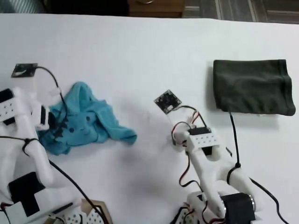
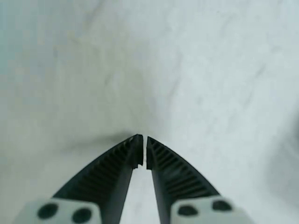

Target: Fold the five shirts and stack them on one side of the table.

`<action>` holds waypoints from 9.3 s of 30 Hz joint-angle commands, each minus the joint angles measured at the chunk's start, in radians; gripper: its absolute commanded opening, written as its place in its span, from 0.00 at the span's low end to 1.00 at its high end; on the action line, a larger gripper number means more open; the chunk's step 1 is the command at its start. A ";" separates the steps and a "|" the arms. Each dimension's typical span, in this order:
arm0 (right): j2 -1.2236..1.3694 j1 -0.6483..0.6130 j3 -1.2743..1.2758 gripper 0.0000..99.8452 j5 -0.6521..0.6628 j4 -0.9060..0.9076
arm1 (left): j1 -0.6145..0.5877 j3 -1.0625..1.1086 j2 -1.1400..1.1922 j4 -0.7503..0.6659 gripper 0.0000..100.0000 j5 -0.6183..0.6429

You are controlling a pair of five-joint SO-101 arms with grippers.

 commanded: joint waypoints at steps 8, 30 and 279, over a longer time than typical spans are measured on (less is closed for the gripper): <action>-0.036 -0.005 -0.005 0.02 -0.006 -0.018 | -0.207 0.064 -0.035 -0.138 0.21 0.041; -0.036 -0.007 -0.005 0.02 -0.006 -0.018 | -0.249 0.200 0.103 -0.388 0.21 -0.064; 0.371 0.441 -1.128 0.02 0.043 0.619 | 0.796 -0.516 0.414 0.137 0.25 0.353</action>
